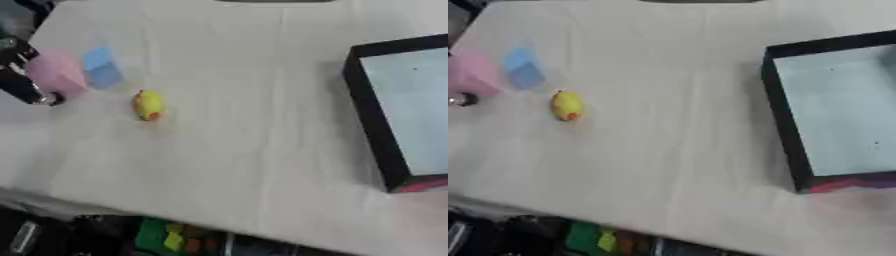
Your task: Pick up the objects with one hand, pass them to the other hand, and then place them into the box on the other side of the table.
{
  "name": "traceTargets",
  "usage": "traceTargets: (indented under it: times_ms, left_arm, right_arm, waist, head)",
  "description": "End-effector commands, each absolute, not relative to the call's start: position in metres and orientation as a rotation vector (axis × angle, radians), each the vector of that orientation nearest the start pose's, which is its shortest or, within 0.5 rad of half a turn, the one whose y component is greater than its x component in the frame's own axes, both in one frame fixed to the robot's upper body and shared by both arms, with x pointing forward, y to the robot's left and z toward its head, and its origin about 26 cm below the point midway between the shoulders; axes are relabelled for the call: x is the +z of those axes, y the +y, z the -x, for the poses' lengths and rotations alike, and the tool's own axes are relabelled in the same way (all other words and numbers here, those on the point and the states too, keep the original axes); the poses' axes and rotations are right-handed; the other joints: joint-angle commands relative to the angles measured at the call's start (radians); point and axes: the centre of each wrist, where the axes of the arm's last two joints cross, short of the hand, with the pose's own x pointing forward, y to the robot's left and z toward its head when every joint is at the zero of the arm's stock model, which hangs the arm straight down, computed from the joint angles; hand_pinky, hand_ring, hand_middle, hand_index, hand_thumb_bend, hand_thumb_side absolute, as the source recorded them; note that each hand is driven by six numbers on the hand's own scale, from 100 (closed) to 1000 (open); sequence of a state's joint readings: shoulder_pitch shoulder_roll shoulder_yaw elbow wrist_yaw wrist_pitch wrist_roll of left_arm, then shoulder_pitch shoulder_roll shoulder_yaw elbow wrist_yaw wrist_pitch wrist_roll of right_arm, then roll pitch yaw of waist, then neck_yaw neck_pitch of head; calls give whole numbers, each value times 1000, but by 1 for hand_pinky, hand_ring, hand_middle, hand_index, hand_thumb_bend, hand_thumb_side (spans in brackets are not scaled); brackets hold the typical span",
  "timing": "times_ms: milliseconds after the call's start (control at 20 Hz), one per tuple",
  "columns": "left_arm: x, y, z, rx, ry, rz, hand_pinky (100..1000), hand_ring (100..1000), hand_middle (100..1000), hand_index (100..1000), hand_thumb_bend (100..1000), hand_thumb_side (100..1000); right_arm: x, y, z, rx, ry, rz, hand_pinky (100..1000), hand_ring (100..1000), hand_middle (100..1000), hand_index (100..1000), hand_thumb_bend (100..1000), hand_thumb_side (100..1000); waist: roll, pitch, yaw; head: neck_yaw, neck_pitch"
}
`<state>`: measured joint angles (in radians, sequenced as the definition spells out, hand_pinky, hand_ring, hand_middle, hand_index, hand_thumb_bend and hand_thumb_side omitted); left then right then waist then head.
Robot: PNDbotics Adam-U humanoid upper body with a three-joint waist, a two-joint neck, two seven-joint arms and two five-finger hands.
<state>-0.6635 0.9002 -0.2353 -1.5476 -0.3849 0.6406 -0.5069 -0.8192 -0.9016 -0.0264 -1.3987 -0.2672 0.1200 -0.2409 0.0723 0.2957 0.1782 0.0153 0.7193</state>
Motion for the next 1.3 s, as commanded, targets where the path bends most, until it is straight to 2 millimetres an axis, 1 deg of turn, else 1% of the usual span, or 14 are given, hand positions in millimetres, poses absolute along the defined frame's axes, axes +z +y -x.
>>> traceTargets:
  times_ms: [50,200,250,300,400,450,650,750,900,1050,1300]
  left_arm:
    - [299,328,-367,-892,-1230,-870,833,809,715,525,280,142]
    - [299,315,-368,-871,-1305,-844,822,798,703,522,272,148]
    - [298,311,-369,-866,-1326,-836,821,796,702,521,324,172]
    - [298,307,-370,-861,-1344,-830,821,794,700,521,268,148]
    - [296,299,-372,-854,-1381,-821,818,790,695,518,264,147]
    - [295,295,-373,-851,-1399,-817,815,785,689,517,262,144]
    - [289,280,-375,-843,-1464,-807,809,775,680,513,250,146]
    - [285,271,-376,-848,-1496,-799,807,773,678,511,248,148]
    - [278,261,-378,-862,-1528,-807,802,769,676,509,244,144]
    - [271,252,-378,-885,-1564,-830,798,765,673,509,247,121]
    - [262,239,-375,-915,-1638,-868,792,757,664,504,251,102]
  right_arm:
    - [378,-381,-366,194,-2219,711,870,804,837,873,100,453]
    - [383,-361,-366,289,-2234,680,871,810,842,874,100,434]
    - [384,-354,-366,322,-2237,668,872,812,842,874,209,388]
    - [386,-346,-366,351,-2242,647,872,814,846,874,100,419]
    - [389,-330,-368,417,-2245,617,874,818,849,874,104,398]
    - [390,-321,-368,452,-2247,602,876,824,856,876,123,387]
    - [393,-283,-371,611,-2240,544,879,838,874,878,154,383]
    - [391,-261,-374,715,-2222,508,881,846,884,876,182,350]
    - [388,-233,-376,841,-2195,460,882,852,891,876,198,343]
    - [381,-209,-379,937,-2166,409,882,854,893,868,216,331]
    - [368,-175,-381,1034,-2134,319,883,856,898,870,233,310]
  waist:
    - [-11,-38,-2]
    - [-13,-40,-8]
    - [-14,-40,-11]
    - [-14,-41,-13]
    - [-15,-43,-18]
    - [-15,-44,-20]
    - [-14,-48,-27]
    - [-14,-50,-31]
    - [-12,-52,-35]
    - [-10,-54,-37]
    - [-7,-54,-41]
  head:
    - [-17,-9]
    - [-34,-21]
    - [-40,-26]
    - [-45,-31]
    - [-54,-42]
    - [-60,-49]
    - [-79,-72]
    - [-86,-80]
    - [-93,-85]
    - [-100,-82]
    - [-114,-65]
